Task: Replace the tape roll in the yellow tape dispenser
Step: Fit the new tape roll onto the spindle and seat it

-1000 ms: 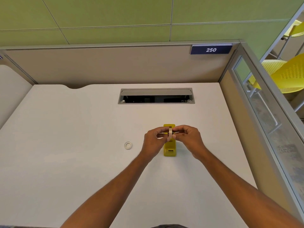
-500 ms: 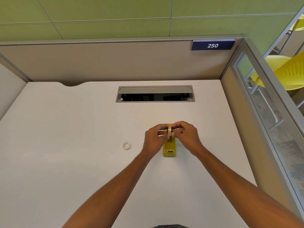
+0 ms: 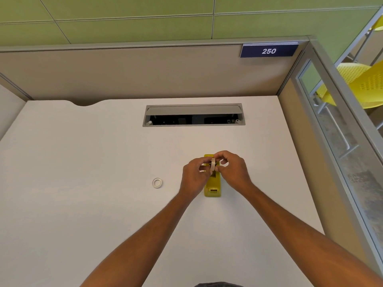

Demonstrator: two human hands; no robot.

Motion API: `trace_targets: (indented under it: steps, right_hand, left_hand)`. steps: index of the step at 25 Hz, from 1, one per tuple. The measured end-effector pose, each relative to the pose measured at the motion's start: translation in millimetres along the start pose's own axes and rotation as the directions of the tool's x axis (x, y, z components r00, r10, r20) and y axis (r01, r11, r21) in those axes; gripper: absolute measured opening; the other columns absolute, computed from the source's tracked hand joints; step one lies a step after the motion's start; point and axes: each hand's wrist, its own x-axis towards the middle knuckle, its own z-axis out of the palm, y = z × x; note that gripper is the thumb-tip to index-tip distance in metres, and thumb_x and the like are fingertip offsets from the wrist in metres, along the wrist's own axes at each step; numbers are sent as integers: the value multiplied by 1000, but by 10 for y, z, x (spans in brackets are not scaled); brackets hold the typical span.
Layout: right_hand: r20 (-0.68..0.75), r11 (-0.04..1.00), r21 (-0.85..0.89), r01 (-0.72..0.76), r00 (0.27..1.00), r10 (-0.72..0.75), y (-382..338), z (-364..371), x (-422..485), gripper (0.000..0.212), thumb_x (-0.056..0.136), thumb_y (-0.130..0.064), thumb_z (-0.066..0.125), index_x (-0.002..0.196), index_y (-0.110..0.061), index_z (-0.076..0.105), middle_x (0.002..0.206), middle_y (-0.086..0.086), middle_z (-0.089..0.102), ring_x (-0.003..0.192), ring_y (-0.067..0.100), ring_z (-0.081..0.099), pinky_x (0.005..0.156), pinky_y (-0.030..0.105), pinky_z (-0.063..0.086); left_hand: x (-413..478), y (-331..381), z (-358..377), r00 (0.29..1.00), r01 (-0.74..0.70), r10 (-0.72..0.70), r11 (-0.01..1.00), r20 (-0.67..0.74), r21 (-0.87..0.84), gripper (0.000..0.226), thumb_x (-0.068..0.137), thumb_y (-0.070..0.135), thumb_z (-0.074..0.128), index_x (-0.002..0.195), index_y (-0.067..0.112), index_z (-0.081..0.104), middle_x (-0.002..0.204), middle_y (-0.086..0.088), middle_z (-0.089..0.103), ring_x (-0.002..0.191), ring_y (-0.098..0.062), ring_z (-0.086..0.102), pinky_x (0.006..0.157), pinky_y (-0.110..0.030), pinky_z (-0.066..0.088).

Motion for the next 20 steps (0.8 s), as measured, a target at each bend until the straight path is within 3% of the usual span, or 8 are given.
trace_targets:
  steps: [10, 16, 20]
  right_hand:
    - [31, 988, -157, -3, 999, 8, 71, 16, 25, 34, 95, -12, 80, 123, -31, 74, 121, -5, 75, 104, 14, 63, 72, 16, 43]
    - [39, 972, -231, 45, 999, -36, 51, 51, 11, 30, 97, -11, 76, 126, -21, 73, 127, 0, 71, 115, 21, 63, 89, 33, 57]
    - [38, 967, -248, 58, 998, -50, 60, 72, 16, 27, 96, -10, 76, 121, -21, 73, 122, -1, 68, 113, 21, 61, 83, 35, 58]
  left_hand:
    - [27, -34, 64, 999, 54, -53, 998, -6, 28, 41, 98, 3, 72, 136, 19, 77, 138, -4, 74, 119, -26, 76, 107, -47, 63]
    - [29, -33, 77, 999, 50, -50, 995, 1, 84, 46, 98, -1, 70, 138, 20, 76, 140, -6, 74, 121, -30, 74, 108, -49, 61]
    - [44, -37, 54, 999, 36, -41, 991, 33, 131, 48, 99, -2, 68, 141, 20, 75, 141, -4, 74, 120, -29, 74, 107, -48, 61]
